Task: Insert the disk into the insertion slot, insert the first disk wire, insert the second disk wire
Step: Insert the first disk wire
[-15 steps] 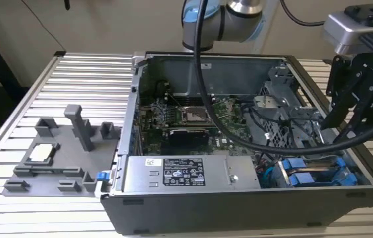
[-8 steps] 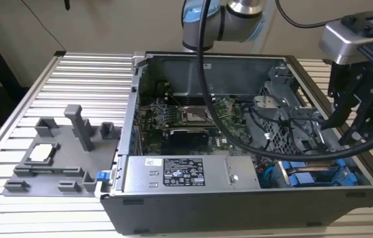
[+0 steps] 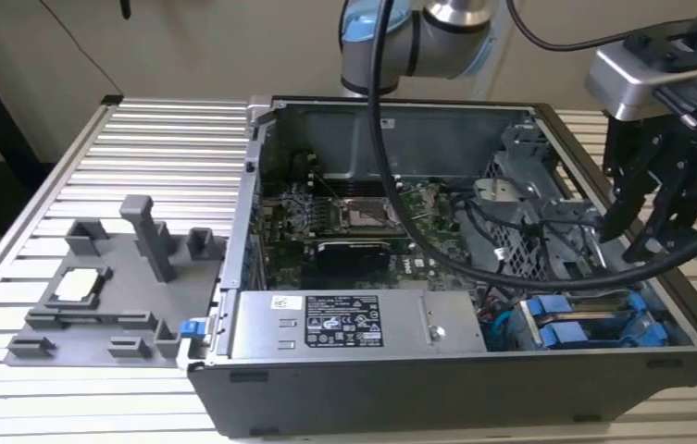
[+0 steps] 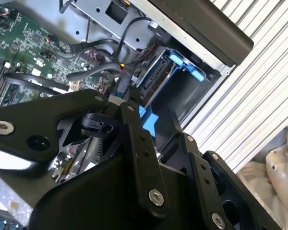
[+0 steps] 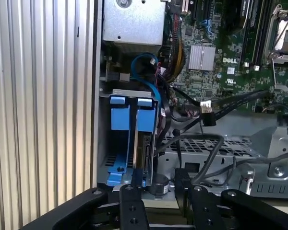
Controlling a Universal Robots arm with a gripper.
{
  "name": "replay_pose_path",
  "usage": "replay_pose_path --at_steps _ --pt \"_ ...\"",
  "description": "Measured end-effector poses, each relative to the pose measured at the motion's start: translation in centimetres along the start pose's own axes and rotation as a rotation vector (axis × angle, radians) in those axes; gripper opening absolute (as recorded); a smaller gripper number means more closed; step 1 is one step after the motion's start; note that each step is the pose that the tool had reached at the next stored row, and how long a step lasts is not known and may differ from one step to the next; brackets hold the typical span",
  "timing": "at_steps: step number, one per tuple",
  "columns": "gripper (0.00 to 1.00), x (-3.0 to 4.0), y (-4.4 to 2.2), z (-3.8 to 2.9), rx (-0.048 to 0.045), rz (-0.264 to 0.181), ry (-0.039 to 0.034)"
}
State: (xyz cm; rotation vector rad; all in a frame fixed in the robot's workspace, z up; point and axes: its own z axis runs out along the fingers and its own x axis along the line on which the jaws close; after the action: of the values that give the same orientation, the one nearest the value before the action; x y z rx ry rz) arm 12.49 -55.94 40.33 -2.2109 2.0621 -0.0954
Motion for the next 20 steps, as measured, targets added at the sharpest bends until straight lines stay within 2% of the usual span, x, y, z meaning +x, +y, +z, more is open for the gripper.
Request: replay_pose_path --at_steps 3,11,17,20 --pt "0.41 -0.69 -0.09 0.14 0.0002 0.000 -0.0008" --pt "0.41 -1.39 -0.49 0.51 0.0048 -0.006 -0.0040" --pt "0.41 -1.69 -0.51 0.87 0.0216 -0.011 -0.0035" --pt "0.41 -1.74 -0.49 0.98 0.0245 -0.011 -0.0033"
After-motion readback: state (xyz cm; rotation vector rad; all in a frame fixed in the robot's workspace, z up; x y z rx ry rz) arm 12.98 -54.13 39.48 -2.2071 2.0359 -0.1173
